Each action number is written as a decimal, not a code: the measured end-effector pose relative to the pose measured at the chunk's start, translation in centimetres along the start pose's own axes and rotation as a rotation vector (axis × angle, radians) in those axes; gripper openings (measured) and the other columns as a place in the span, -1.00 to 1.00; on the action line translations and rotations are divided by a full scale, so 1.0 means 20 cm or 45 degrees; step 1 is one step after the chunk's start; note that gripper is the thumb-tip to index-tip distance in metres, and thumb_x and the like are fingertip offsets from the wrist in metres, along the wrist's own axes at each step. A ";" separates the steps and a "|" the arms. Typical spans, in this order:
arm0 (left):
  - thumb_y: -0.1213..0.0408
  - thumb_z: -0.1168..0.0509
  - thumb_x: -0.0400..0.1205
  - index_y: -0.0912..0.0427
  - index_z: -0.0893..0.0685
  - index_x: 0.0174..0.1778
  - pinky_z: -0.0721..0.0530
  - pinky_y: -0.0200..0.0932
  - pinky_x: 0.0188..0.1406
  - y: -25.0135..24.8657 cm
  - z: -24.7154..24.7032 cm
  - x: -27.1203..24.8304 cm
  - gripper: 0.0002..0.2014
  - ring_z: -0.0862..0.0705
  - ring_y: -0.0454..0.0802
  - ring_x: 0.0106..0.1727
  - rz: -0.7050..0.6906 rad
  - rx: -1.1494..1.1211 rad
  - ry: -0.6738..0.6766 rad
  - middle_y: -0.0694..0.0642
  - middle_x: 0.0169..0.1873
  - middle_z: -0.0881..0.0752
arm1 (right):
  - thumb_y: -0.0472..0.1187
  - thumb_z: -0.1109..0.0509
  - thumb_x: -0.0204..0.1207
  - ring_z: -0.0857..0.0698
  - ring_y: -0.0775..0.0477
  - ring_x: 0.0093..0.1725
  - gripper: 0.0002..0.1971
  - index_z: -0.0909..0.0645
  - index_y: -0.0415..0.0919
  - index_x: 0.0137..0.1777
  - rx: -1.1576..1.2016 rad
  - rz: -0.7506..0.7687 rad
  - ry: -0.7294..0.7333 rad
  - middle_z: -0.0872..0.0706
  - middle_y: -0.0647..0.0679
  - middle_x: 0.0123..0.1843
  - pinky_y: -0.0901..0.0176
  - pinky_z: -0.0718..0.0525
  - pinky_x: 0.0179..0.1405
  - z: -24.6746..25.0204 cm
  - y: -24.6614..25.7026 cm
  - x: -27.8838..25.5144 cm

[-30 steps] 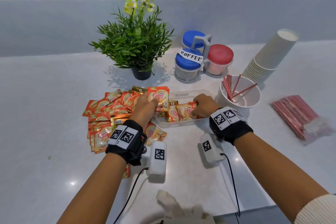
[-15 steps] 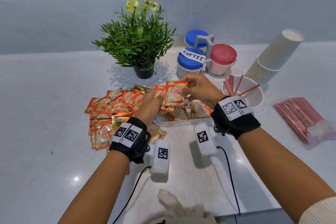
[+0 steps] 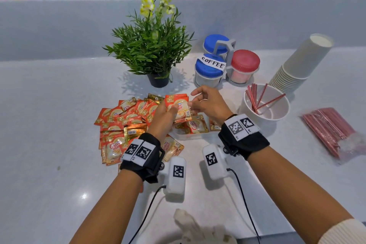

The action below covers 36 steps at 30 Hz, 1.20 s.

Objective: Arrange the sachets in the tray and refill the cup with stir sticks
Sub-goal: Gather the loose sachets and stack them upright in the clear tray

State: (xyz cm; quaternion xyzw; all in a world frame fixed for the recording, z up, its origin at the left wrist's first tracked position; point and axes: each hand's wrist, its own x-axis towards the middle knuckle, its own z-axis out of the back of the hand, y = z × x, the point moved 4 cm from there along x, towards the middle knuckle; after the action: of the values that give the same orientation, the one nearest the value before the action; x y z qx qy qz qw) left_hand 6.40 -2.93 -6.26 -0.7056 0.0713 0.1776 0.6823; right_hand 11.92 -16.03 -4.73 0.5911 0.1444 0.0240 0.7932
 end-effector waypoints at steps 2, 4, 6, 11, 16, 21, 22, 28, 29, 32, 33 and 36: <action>0.25 -0.14 0.70 0.10 -0.51 0.31 -0.56 0.23 0.34 0.02 0.03 0.01 -0.73 -0.63 0.14 0.27 0.018 -0.005 -0.036 0.17 0.26 -0.64 | -0.41 -0.46 0.41 -0.69 -0.13 -0.20 -0.82 -0.59 -0.27 -0.01 -0.233 0.001 0.023 -0.71 -0.16 -0.20 -0.10 -0.70 0.08 0.01 -0.03 0.00; 0.21 -0.16 0.67 0.03 -0.57 0.18 -0.57 0.25 0.32 0.04 0.06 0.03 -0.80 -0.65 0.15 0.24 0.025 -0.015 -0.035 0.15 0.22 -0.66 | -0.35 -0.49 0.39 -0.66 -0.11 -0.02 -0.74 -0.63 -0.28 0.08 -0.638 0.009 0.172 -0.72 -0.22 0.09 0.07 -0.62 0.10 0.00 -0.07 -0.01; 0.14 -0.20 0.61 0.02 -0.58 0.12 -0.59 0.25 0.29 0.06 0.07 0.03 -0.81 -0.66 0.17 0.22 0.041 -0.027 -0.040 0.15 0.20 -0.67 | -0.30 -0.50 0.38 -0.56 -0.15 0.20 -0.56 -0.56 -0.25 0.27 -1.010 0.025 0.362 -0.59 -0.19 0.29 0.12 -0.49 0.20 -0.03 -0.11 -0.02; 0.22 -0.16 0.67 0.09 -0.57 0.21 -0.61 0.24 0.27 0.03 0.07 0.02 -0.78 -0.69 0.16 0.19 0.056 -0.052 -0.040 0.17 0.17 -0.70 | -0.24 -0.48 0.40 -0.39 -0.24 0.37 -0.47 -0.41 -0.17 0.35 -1.264 0.002 0.362 -0.48 -0.17 0.37 -0.14 -0.43 0.35 -0.06 -0.13 -0.04; 0.31 -0.10 0.72 0.14 -0.51 0.29 -0.58 0.18 0.32 0.02 0.08 0.02 -0.76 -0.64 0.14 0.25 0.029 -0.025 -0.084 0.18 0.24 -0.65 | -0.26 -0.43 0.46 -0.59 -0.24 0.19 -0.72 -0.64 -0.33 0.15 -1.103 0.044 0.267 -0.67 -0.26 0.17 0.19 -0.38 -0.05 0.00 -0.10 -0.02; 0.17 -0.16 0.62 0.13 -0.45 0.39 -0.54 0.23 0.34 0.05 0.10 0.04 -0.60 -0.61 0.16 0.28 0.001 0.033 -0.120 0.17 0.28 -0.62 | -0.28 -0.39 0.52 -0.63 0.02 -0.29 -0.89 -0.65 -0.24 -0.23 -0.490 0.052 -0.004 -0.70 -0.13 -0.25 0.37 -0.51 -0.25 0.12 -0.01 -0.02; 0.15 -0.16 0.60 0.13 -0.47 0.36 -0.54 0.26 0.34 0.06 0.10 0.05 -0.60 -0.61 0.17 0.28 -0.001 0.046 -0.130 0.17 0.27 -0.63 | -0.30 -0.39 0.52 -0.63 0.02 -0.34 -0.82 -0.60 -0.19 -0.32 -0.350 0.038 -0.008 -0.68 -0.12 -0.32 0.32 -0.53 -0.26 0.11 0.00 -0.02; 0.19 -0.03 0.75 0.18 -0.50 0.23 -0.64 0.24 0.22 0.03 0.01 0.03 -0.75 -0.66 0.26 0.20 0.066 -0.099 -0.099 0.31 0.23 -0.65 | -0.33 -0.37 0.53 -0.52 0.14 -0.60 -0.89 -0.66 -0.33 -0.21 -0.342 -0.017 0.039 -0.55 -0.07 -0.52 0.32 -0.52 -0.44 -0.01 -0.01 -0.03; 0.12 -0.02 0.75 0.21 -0.50 0.29 -0.65 0.23 0.20 0.02 0.00 0.02 -0.68 -0.68 0.25 0.18 0.068 -0.132 -0.104 0.30 0.22 -0.66 | -0.32 -0.38 0.52 -0.52 0.20 -0.65 -0.89 -0.69 -0.37 -0.14 -0.347 -0.016 0.019 -0.56 -0.06 -0.53 0.34 -0.55 -0.45 -0.03 -0.01 -0.03; -0.22 -0.20 0.53 0.09 -0.48 0.41 -0.58 0.24 0.30 0.03 0.00 0.02 -0.39 -0.64 0.16 0.28 0.021 -0.098 -0.096 0.18 0.30 -0.64 | -0.33 -0.40 0.51 -0.54 0.24 -0.67 -0.84 -0.71 -0.38 0.03 -0.328 -0.004 -0.010 -0.59 -0.04 -0.54 0.38 -0.60 -0.45 -0.07 -0.03 -0.04; -0.19 -0.26 0.49 0.07 -0.50 0.39 -0.56 0.24 0.34 0.04 0.00 0.03 -0.39 -0.63 0.15 0.29 -0.002 -0.070 -0.073 0.16 0.29 -0.64 | -0.33 -0.41 0.50 -0.55 0.25 -0.67 -0.81 -0.70 -0.38 0.07 -0.323 0.001 -0.009 -0.60 -0.04 -0.53 0.40 -0.61 -0.46 -0.08 -0.03 -0.04; 0.21 -0.26 0.63 0.15 -0.49 0.38 -0.55 0.27 0.34 0.04 0.01 0.04 -0.62 -0.64 0.18 0.26 -0.034 -0.012 -0.074 0.20 0.25 -0.66 | -0.35 -0.42 0.48 -0.59 0.26 -0.65 -0.72 -0.63 -0.41 0.19 -0.248 -0.022 -0.005 -0.63 -0.07 -0.45 0.46 -0.64 -0.50 -0.09 -0.03 -0.03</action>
State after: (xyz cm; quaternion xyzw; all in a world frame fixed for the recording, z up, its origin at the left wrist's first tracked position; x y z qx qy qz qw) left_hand 6.87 -2.72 -7.24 -0.7043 0.0411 0.1893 0.6830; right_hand 10.70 -14.69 -5.69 0.5101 0.1448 0.0297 0.8473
